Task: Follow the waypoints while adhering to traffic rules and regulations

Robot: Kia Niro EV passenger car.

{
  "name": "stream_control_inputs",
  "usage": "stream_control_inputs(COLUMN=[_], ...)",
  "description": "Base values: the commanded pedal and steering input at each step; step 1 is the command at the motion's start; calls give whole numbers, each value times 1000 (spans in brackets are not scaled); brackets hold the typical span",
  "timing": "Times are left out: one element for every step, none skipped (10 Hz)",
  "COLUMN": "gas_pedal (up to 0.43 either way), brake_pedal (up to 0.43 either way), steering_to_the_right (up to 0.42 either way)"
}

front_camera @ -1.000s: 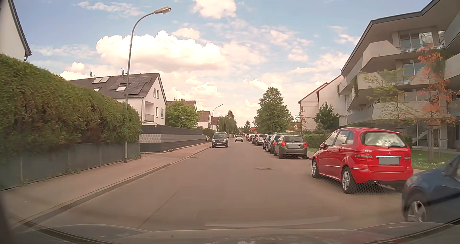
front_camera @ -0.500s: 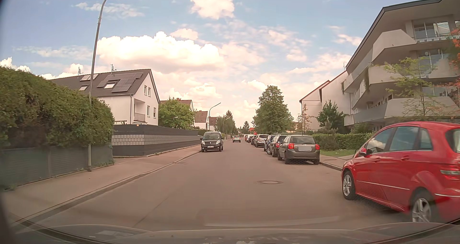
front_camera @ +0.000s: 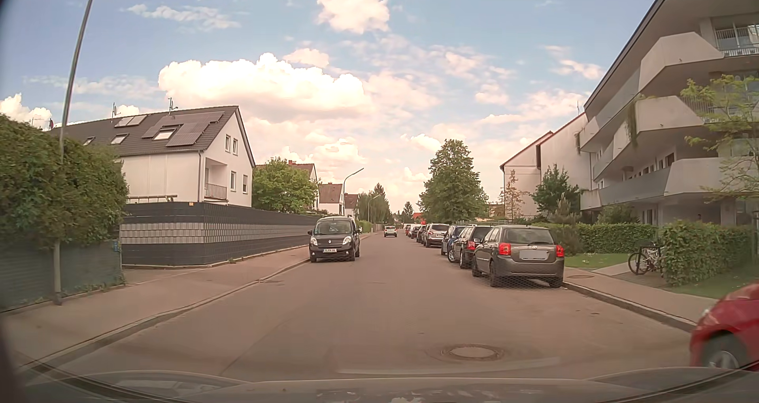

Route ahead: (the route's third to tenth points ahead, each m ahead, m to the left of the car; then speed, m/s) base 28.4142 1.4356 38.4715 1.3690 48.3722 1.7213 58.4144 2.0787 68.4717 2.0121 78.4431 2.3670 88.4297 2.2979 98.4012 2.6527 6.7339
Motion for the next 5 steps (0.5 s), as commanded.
stream_control_inputs(gas_pedal=[39, 39, 39, 39, 47], brake_pedal=[18, 18, 18, 18, 18], steering_to_the_right=[-6, -6, -6, -3, -3])
